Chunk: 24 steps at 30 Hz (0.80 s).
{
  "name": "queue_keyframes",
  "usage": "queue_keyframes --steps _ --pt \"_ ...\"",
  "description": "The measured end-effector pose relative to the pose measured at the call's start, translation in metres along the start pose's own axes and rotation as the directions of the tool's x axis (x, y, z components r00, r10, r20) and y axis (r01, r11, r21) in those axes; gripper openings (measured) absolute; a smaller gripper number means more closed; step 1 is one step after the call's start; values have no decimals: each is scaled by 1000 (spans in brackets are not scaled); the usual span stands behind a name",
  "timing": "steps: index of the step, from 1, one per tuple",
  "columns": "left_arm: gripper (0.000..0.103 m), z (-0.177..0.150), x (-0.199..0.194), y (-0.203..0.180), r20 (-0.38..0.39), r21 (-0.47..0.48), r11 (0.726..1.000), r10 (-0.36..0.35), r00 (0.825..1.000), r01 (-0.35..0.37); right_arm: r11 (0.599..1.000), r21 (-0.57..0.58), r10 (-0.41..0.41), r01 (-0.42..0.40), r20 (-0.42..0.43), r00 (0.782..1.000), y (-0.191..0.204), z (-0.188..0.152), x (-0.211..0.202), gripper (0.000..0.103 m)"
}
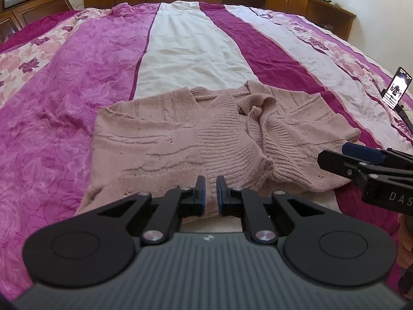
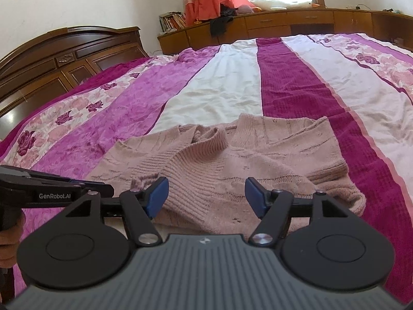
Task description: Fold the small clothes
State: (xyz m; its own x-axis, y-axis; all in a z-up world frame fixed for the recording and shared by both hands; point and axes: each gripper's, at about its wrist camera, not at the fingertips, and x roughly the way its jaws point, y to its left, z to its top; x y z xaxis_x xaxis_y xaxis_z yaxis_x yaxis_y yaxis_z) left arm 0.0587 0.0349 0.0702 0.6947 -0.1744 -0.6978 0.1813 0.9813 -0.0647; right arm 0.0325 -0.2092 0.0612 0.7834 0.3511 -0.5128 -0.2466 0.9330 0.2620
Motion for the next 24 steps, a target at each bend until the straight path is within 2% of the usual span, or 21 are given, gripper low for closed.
queue_keyframes --steps 9,15,18,19,20,21,22,24 --pt "12 -8 -6 -3 -2 12 1000 -9 1000 9 996 -84 10 -11 -10 1000 11 -8 -2 74" --pt "12 -9 -8 0 1 -1 1000 -7 1000 7 979 -200 37 -47 -54 998 29 -17 13 74" --pt "12 -10 -10 1 3 -2 1000 -8 1000 8 965 -260 19 -35 -64 998 37 -24 26 74" --pt "14 -10 -10 1 5 -1 1000 -9 1000 9 961 -274 10 -27 -64 998 39 -25 31 73" --pt "23 -10 -11 1 6 1 1000 -10 1000 10 957 -290 -3 -16 -64 998 40 -27 35 71" --pt "35 -11 -12 1 10 4 1000 -9 1000 8 952 -306 -15 -3 -57 998 42 -29 39 64" --pt "40 -11 -13 1 16 8 1000 -5 1000 5 948 -317 -33 17 -46 998 42 -30 42 43" --pt "45 -12 -16 -2 36 27 1000 1 999 -2 951 -307 -48 31 -49 998 40 -28 46 23"
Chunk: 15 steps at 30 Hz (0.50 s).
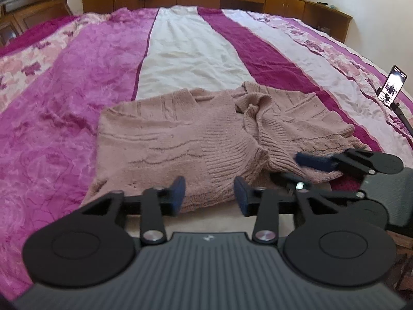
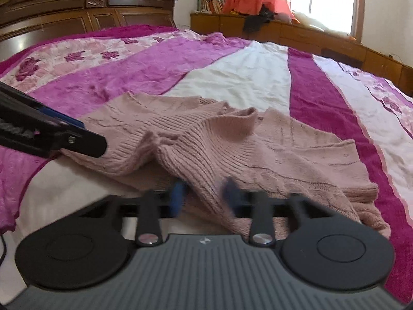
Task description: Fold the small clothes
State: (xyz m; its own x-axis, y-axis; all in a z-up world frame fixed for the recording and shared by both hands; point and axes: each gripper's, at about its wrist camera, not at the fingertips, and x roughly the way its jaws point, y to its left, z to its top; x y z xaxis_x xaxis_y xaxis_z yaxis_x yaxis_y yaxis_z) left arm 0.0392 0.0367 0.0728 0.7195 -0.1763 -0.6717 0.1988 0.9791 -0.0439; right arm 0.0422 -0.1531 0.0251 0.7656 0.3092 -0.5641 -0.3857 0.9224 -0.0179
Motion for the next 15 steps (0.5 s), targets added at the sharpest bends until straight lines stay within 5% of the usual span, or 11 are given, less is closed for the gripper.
queue_keyframes --steps 3,15 --pt "46 0 0 -4 1 18 1000 -16 1000 16 999 47 5 -6 20 1000 -8 3 -2 12" --pt "47 -11 31 -40 -7 186 982 -6 1000 7 992 124 10 -15 38 999 -25 10 -7 11"
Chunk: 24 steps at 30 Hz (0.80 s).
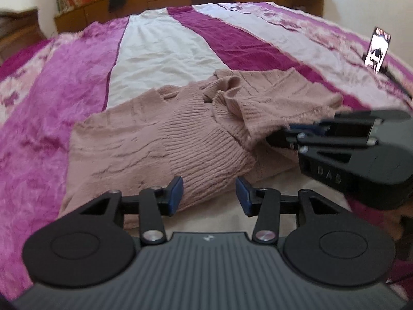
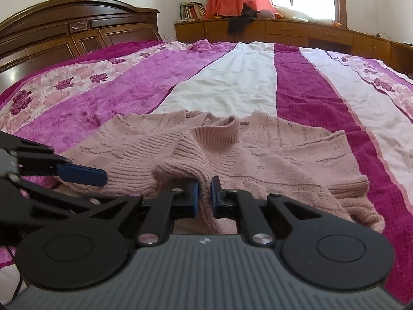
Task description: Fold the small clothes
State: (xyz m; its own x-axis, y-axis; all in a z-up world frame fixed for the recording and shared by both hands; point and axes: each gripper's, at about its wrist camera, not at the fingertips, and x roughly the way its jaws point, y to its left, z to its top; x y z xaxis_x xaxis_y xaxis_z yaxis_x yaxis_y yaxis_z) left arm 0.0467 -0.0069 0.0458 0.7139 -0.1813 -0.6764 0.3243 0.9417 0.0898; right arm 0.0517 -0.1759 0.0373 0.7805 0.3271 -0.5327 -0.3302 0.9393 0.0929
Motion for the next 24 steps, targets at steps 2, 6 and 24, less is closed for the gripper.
queue_keyframes --steps 2,6,24 --pt "47 -1 8 -8 23 42 999 31 999 -32 1000 -12 -8 8 6 1000 -1 2 -1 11" --pt "47 -9 21 -25 68 159 982 91 994 -100 999 -22 -25 25 16 1000 -7 8 -2 10" --pt "14 4 14 3 141 151 983 85 986 -106 991 -100 -85 89 49 995 -21 23 -1 10"
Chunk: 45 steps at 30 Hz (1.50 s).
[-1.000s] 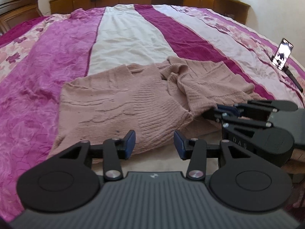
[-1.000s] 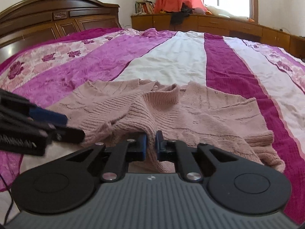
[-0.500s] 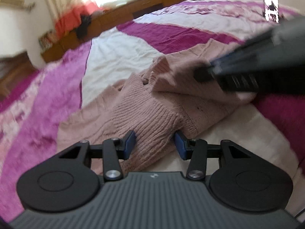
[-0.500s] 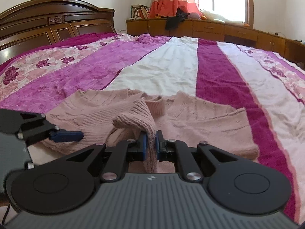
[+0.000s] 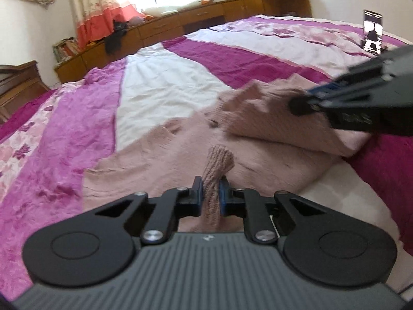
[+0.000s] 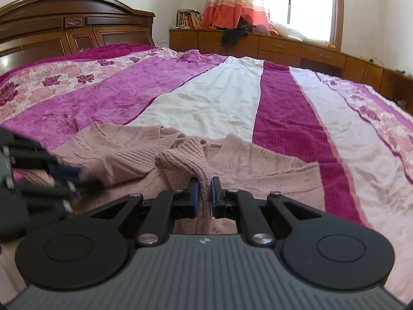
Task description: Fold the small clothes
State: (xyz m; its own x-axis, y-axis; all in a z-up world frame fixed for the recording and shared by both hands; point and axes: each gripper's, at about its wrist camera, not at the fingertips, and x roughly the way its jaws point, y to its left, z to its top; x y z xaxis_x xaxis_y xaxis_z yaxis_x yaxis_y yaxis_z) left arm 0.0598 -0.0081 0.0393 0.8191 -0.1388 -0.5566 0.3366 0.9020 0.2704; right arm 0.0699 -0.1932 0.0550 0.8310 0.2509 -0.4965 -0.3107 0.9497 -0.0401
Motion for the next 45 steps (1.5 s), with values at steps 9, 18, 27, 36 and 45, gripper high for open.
queue_keyframes --steps 9,18,27,36,45 --pt "13 32 21 71 24 -45 974 222 975 -221 983 -141 -112 117 37 993 -22 26 18 10" --pt "12 49 56 131 -5 -92 930 358 934 -357 934 -222 -268 280 85 960 -66 54 63 9" --pt "12 27 114 144 -119 -123 917 367 923 -381 931 -199 -317 305 -34 948 -105 32 129 9" --pt "22 4 137 158 -219 -176 926 293 931 -333 975 1 -219 223 -197 956 -145 16 160 11" --pt "38 7 109 180 -214 -269 905 277 937 -329 966 129 -203 226 -172 964 -155 18 132 35"
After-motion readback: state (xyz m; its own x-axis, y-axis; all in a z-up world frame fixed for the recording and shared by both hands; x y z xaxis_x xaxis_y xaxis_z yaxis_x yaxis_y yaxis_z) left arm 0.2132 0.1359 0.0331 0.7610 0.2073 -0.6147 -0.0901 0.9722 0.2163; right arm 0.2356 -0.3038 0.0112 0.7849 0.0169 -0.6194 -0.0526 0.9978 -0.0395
